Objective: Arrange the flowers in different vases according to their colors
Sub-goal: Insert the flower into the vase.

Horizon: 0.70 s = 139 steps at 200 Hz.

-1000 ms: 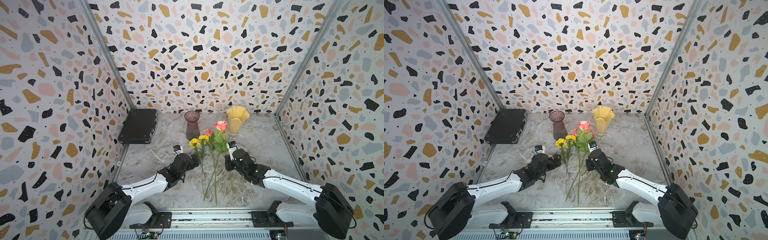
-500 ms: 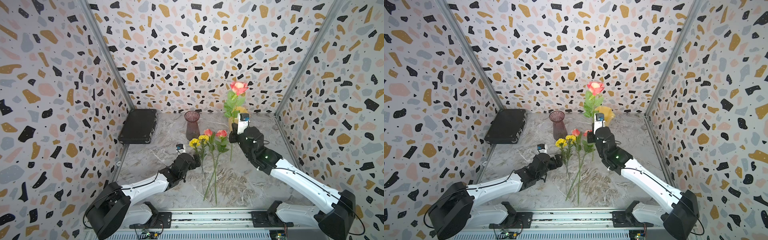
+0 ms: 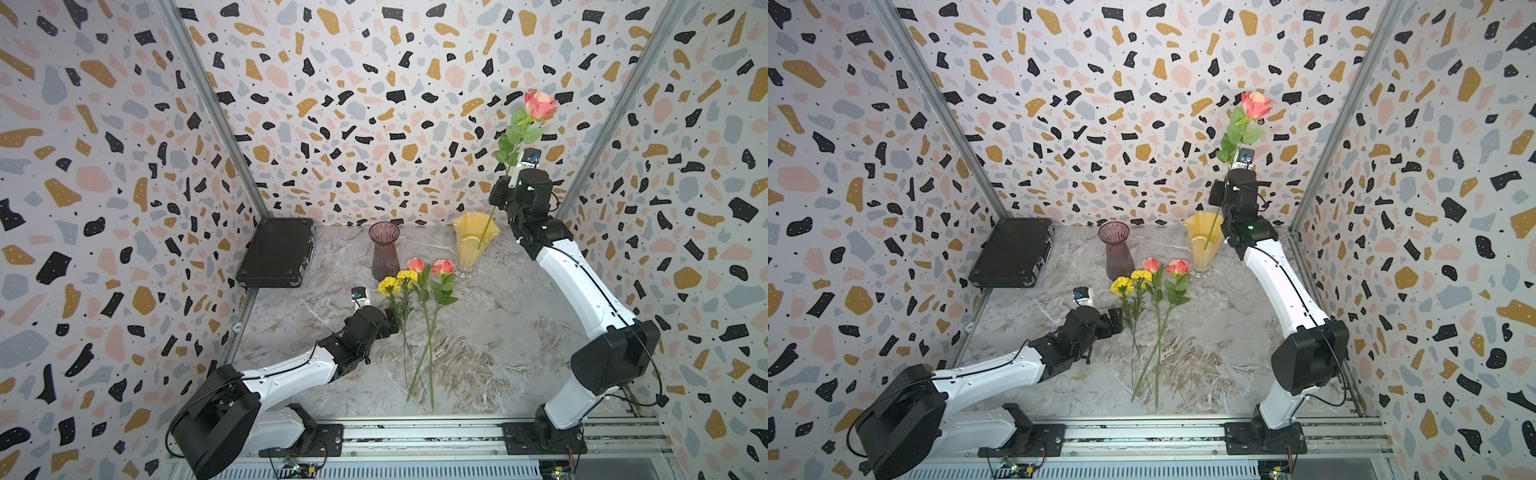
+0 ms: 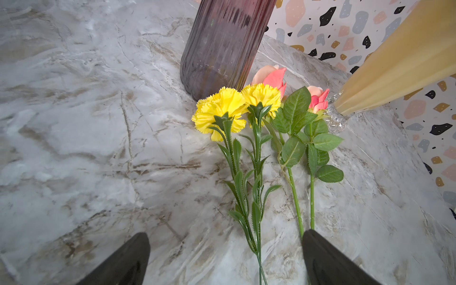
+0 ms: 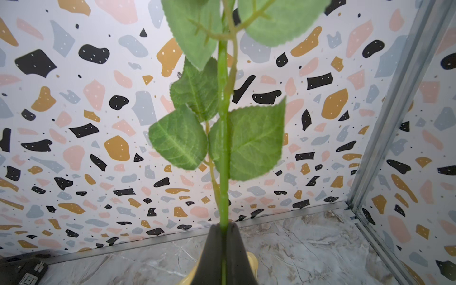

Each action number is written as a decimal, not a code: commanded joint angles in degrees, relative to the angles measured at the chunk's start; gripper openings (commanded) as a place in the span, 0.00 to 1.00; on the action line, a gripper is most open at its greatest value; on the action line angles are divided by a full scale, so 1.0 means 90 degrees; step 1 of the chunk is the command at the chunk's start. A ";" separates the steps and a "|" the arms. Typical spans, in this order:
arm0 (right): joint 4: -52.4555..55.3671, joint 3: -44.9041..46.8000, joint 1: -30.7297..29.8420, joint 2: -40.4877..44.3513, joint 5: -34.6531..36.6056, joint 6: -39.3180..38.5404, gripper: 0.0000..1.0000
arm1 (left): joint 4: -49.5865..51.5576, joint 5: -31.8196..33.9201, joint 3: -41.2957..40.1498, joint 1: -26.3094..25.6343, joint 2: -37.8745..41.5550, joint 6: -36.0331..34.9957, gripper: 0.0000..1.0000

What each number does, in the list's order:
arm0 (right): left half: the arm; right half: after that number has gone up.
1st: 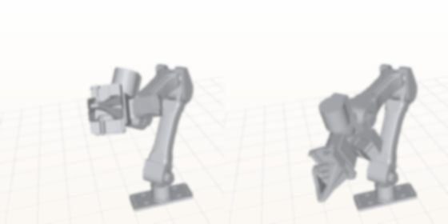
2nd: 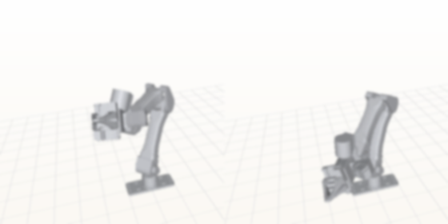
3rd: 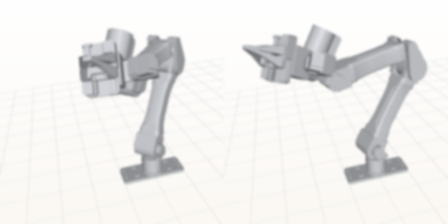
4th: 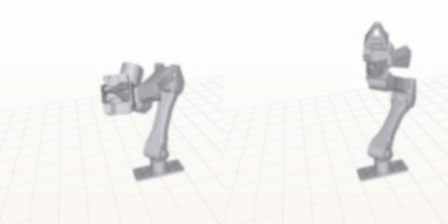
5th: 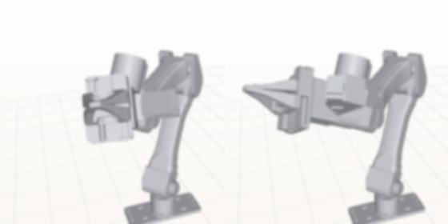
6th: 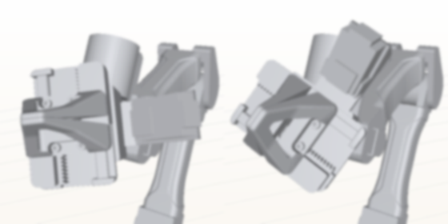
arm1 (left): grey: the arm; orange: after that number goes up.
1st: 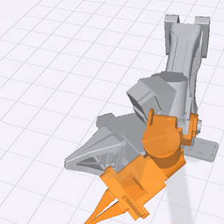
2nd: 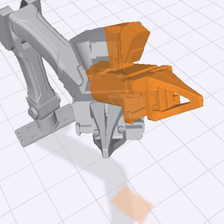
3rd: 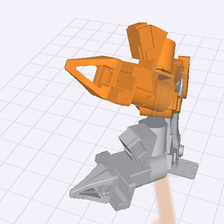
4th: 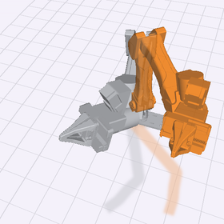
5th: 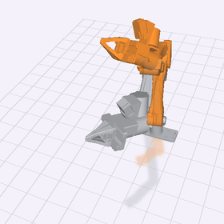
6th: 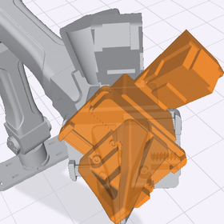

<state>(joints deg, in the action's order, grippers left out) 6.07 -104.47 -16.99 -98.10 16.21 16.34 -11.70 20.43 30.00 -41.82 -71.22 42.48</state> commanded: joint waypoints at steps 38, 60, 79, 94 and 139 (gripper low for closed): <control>-0.0342 -0.0784 0.0160 -0.0741 -0.0748 -0.0635 0.00 | -0.0321 0.0105 -0.0026 -0.0021 0.0111 -0.0159 1.00; -0.0908 -0.0383 0.0160 -0.0829 -0.1020 -0.0642 0.00 | -0.0316 0.0118 -0.0025 -0.0021 0.0112 -0.0178 0.99; -0.1364 0.0198 0.0160 -0.0767 -0.1145 -0.0568 0.00 | -0.0330 0.0122 -0.0028 -0.0021 0.0108 -0.0177 0.99; -0.1495 0.0499 0.0160 -0.0765 -0.1308 -0.0451 0.00 | -0.0330 0.0133 -0.0024 -0.0021 0.0101 -0.0195 1.00; -0.1547 0.0751 0.0160 -0.0680 -0.1509 -0.0357 0.00 | -0.0301 0.0144 -0.0022 -0.0021 0.0101 -0.0169 1.00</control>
<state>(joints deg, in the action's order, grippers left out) -4.49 -97.10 -15.64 -106.50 4.05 12.62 -12.49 20.67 29.98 -41.82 -71.16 41.54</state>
